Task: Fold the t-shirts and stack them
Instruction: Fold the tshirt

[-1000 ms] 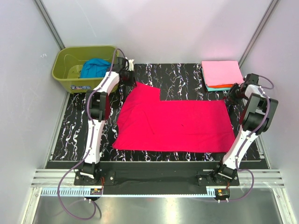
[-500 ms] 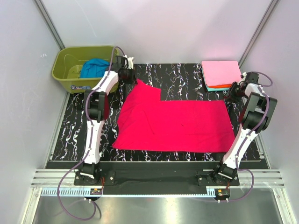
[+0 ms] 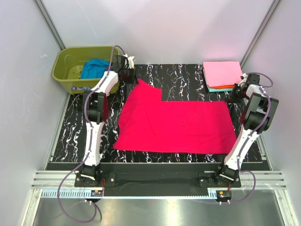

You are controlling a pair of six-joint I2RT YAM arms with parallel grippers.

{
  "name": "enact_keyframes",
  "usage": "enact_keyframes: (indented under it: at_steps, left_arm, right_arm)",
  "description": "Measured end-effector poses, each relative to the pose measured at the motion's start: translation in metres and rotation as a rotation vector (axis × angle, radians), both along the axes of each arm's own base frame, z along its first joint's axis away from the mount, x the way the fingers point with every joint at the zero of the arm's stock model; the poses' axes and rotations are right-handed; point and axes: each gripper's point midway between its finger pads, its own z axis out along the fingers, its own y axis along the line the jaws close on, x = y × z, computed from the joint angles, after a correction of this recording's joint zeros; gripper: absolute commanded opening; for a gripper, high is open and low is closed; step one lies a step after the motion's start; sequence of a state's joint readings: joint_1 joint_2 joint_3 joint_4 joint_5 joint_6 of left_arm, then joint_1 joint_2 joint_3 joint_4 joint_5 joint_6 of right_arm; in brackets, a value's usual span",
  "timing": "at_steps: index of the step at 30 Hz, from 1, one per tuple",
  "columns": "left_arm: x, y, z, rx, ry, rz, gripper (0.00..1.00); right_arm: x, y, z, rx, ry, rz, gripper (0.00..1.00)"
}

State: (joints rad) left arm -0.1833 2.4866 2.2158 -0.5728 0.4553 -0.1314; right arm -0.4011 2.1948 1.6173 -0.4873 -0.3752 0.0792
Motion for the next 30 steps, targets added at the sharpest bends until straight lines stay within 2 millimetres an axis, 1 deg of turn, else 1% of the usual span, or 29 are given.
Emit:
enact_keyframes:
  at_steps: [1,5,12,17,24,30]
  left_arm:
    - [-0.001,0.000,0.000,-0.001,0.002,-0.001,0.00]
    - [-0.009,0.002,0.007,0.000,0.007,-0.001,0.00]
    - [-0.021,0.006,0.039,-0.005,-0.025,0.003,0.00]
    - [-0.030,0.011,0.053,0.001,-0.039,0.010,0.00]
    - [-0.050,0.023,0.055,0.023,-0.023,0.009,0.00]
    - [-0.062,0.026,0.058,0.034,-0.023,-0.002,0.00]
  right_arm:
    - [0.000,0.001,-0.001,0.005,0.002,0.002,0.00]
    - [0.002,0.001,-0.001,0.012,-0.001,0.002,0.00]
    - [0.006,-0.001,-0.001,0.007,-0.017,-0.016,0.00]
    - [0.002,-0.001,0.000,-0.002,-0.036,-0.043,0.00]
    - [-0.001,-0.001,0.009,-0.016,-0.088,-0.080,0.00]
    - [0.001,0.000,0.016,-0.016,-0.129,-0.099,0.00]
